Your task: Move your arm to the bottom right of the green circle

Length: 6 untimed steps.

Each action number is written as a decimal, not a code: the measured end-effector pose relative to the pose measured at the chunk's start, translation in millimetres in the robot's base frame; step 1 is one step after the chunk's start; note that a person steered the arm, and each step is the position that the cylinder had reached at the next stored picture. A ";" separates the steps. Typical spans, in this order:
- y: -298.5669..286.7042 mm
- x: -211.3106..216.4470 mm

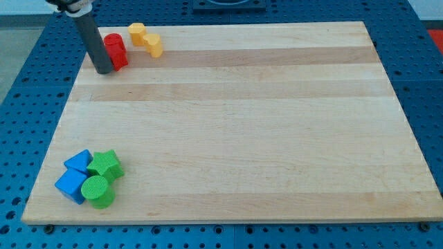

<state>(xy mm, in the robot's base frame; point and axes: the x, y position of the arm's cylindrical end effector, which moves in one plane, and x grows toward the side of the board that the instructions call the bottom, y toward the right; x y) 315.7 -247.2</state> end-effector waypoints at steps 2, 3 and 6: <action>0.0 -25.1; 4.6 -4.5; 77.4 135.8</action>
<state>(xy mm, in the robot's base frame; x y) 451.5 -169.8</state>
